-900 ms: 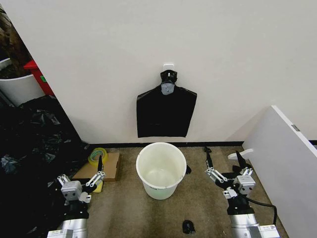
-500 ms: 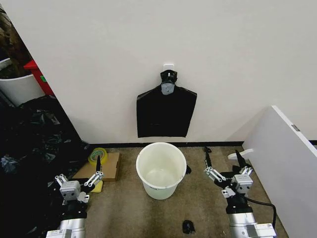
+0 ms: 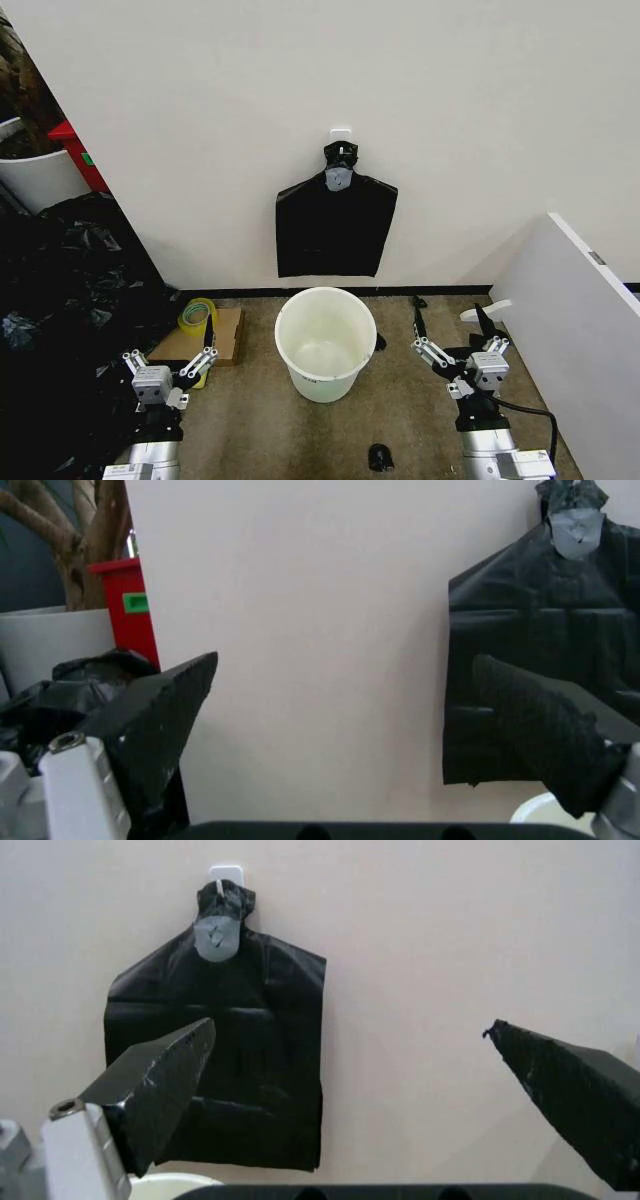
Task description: Place the garbage bag over the trash bin.
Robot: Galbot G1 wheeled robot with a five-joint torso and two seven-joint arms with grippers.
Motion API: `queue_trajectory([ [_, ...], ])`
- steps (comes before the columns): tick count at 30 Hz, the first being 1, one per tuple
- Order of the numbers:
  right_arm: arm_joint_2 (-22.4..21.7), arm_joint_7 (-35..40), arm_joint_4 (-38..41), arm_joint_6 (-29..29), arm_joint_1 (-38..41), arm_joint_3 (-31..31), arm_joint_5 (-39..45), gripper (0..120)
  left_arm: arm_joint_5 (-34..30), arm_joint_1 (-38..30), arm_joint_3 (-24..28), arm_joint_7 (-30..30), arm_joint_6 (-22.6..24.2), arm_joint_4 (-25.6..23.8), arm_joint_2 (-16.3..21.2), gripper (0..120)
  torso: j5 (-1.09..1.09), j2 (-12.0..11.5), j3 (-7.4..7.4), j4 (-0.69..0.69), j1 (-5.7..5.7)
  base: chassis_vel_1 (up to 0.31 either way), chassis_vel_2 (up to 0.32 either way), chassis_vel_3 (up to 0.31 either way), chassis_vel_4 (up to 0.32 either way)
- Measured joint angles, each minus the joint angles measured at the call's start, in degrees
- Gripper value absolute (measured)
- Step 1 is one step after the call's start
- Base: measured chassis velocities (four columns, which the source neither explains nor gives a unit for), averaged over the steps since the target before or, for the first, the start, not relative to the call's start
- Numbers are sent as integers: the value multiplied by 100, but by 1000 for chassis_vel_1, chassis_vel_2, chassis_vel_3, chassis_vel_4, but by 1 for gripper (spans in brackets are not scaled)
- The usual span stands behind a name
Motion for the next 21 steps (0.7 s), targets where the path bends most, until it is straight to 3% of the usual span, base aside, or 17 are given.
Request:
queue_trajectory([
  [21, 112, 2, -1, -34, -19, -84, -112, 100, 87, 0, -15, 87, -86, 101, -34, 100, 0, 0, 0, 0, 0, 0, 0, 0, 0],
])
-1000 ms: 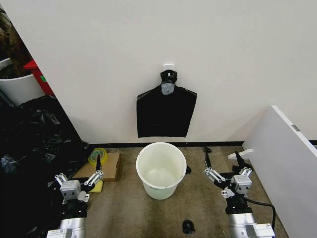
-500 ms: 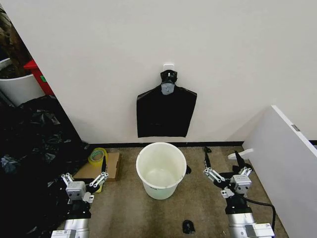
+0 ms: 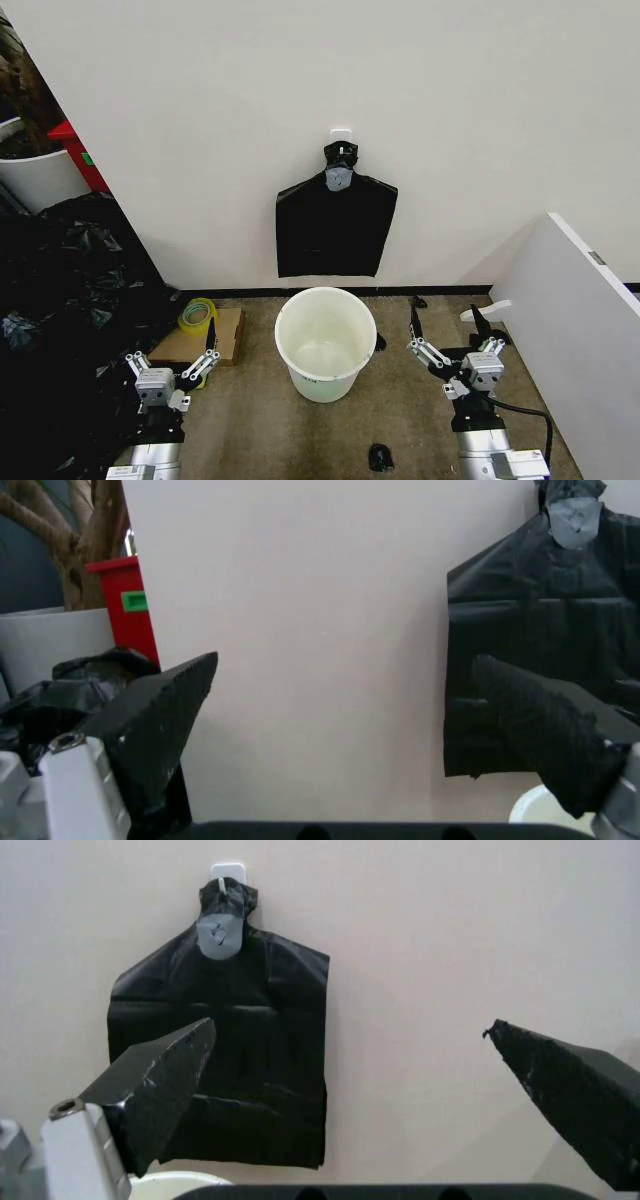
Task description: Place the garbage bag over the trash bin.
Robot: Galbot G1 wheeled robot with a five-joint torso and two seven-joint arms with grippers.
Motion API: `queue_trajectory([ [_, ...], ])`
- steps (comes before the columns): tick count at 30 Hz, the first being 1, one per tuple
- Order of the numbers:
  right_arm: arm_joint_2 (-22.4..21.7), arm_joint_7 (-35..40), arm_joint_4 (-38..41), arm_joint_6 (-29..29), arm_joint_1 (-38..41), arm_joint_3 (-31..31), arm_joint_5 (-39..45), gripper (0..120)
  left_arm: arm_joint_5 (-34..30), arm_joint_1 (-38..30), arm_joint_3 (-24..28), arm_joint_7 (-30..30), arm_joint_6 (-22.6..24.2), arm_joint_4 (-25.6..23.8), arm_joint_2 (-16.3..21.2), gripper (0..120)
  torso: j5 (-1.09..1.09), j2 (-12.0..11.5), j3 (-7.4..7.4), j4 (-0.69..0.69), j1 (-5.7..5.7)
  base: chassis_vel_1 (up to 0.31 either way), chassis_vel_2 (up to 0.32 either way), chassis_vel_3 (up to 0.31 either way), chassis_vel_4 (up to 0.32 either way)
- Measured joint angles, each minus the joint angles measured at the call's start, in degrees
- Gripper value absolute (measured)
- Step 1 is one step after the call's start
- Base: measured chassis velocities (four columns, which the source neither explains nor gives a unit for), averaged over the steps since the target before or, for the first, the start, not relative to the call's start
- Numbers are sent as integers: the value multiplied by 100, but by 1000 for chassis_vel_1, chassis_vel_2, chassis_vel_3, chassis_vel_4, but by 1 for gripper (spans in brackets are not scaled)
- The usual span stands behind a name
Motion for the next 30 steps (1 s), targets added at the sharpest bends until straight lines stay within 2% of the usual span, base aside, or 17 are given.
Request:
queue_trajectory([
  [30, 77, 13, -7, 0, 46, -46, -79, 100, 54, -76, 21, 24, 20, 93, -23, 100, 0, 0, 0, 0, 0, 0, 0, 0, 0],
])
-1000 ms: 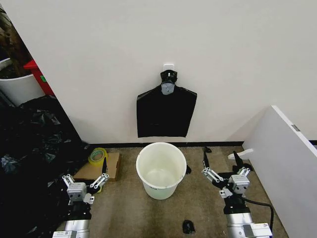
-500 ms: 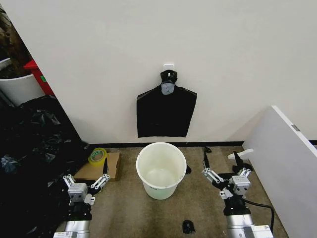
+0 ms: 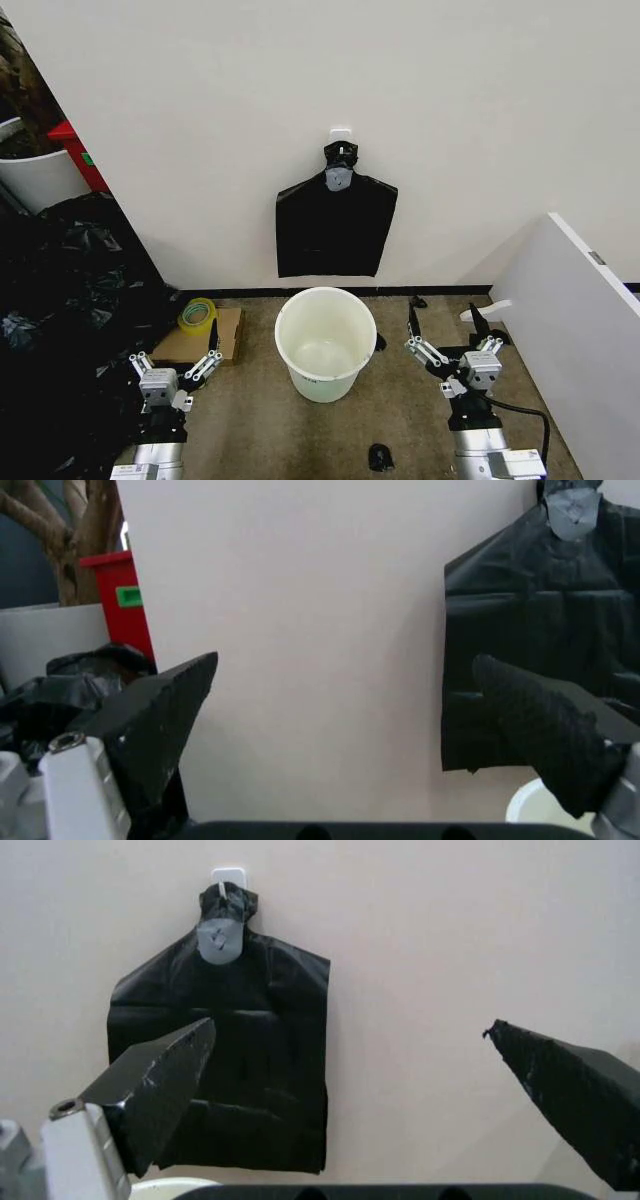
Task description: Place the garbage bag over the trash bin.
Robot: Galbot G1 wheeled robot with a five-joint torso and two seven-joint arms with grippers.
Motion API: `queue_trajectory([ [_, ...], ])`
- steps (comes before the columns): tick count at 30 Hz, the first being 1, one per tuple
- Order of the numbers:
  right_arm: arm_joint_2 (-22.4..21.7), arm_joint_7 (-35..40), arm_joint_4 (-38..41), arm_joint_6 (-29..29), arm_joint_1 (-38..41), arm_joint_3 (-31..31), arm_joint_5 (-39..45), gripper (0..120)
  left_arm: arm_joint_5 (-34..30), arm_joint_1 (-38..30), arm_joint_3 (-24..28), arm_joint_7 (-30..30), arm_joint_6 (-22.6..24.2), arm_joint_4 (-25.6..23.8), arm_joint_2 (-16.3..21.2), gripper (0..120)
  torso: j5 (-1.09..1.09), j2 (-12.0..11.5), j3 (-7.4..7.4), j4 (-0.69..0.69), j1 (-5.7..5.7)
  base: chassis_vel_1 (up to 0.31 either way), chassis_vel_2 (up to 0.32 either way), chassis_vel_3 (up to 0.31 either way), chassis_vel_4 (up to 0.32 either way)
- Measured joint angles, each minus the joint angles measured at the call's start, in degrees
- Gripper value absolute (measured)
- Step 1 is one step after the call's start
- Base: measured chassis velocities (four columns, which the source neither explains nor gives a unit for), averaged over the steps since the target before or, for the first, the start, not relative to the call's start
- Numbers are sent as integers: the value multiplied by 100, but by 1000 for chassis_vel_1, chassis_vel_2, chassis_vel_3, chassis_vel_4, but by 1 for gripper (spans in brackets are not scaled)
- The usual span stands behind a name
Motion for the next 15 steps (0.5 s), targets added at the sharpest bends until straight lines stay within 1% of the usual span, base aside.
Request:
queue_trajectory([
  [2, -9, 0, 2, 0, 0, 0, 13, 100, 27, 6, -28, -3, -3, -5, 6, 100, 0, 0, 0, 0, 0, 0, 0, 0, 0],
  [5, -132, -51, 192, 1, -63, 56, 371, 100, 5, 113, -201, -53, -17, -109, 174, 100, 0, 0, 0, 0, 0, 0, 0, 0, 0],
  [6, -132, -51, 192, 1, -63, 56, 371, 100, 5, 113, -201, -53, -17, -109, 174, 100, 0, 0, 0, 0, 0, 0, 0, 0, 0],
  [8, -345, -194, 384, 37, -208, 211, 605, 100, -114, 309, -290, -96, -46, -279, 361, 100, 0, 0, 0, 0, 0, 0, 0, 0, 0],
  [9, -387, -230, 463, 22, -247, 249, 699, 100, -146, 396, -299, -94, -59, -354, 391, 100, -2, 0, 0, -1, 0, 0, 0, 0, 0],
  [10, -387, -230, 463, 22, -247, 249, 699, 100, -146, 396, -299, -94, -59, -354, 391, 100, -2, 0, 0, -1, 0, 0, 0, 0, 0],
  [12, -359, -324, 602, -37, -338, 275, 883, 100, -300, 726, -296, -72, -84, -572, 451, 100, 2, 0, 0, 1, 0, 0, 0, 0, 0],
  [15, -234, -396, 645, -62, -401, 237, 904, 100, -356, 837, -269, -71, -85, -611, 455, 100, 0, 0, 0, 1, 0, 0, 0, 0, 0],
])
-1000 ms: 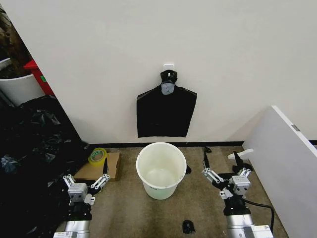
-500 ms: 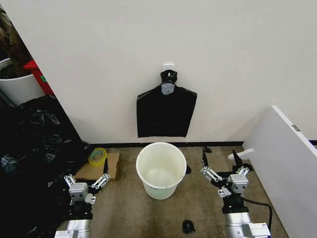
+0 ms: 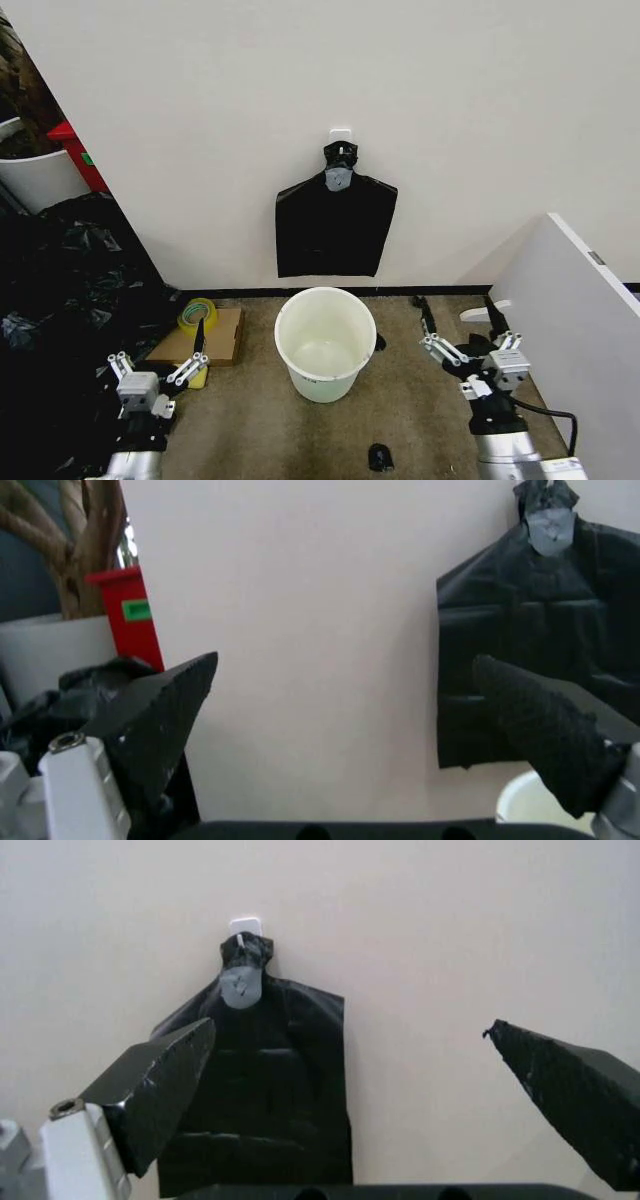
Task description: Place the garbage bag over the trash bin.
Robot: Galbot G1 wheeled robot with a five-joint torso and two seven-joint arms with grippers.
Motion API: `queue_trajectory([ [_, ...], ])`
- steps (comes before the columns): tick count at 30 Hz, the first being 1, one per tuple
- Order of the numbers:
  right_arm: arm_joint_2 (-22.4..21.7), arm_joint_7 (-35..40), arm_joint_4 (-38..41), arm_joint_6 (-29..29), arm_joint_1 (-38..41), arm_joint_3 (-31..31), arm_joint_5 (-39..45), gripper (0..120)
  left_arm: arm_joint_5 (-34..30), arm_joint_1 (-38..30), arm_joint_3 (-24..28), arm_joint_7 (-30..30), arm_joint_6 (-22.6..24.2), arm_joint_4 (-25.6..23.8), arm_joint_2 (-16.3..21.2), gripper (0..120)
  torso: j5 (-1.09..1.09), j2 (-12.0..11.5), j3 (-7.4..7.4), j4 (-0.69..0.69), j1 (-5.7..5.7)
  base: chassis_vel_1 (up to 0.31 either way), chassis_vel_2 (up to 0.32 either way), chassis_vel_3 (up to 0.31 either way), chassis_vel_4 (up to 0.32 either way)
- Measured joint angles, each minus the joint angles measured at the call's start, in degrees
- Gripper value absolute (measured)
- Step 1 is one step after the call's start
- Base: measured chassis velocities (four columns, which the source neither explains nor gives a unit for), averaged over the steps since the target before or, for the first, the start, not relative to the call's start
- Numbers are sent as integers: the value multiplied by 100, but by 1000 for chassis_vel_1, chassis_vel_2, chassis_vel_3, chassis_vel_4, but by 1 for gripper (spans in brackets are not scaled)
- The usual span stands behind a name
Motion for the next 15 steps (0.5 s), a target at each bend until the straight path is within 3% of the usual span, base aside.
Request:
queue_trajectory([
  [15, 341, -104, 175, -87, -63, -36, -171, 100, -3, -44, 107, -10, 98, -41, 34, 100, 0, 0, 0, 0, 0, 0, 0, 0, 0],
])
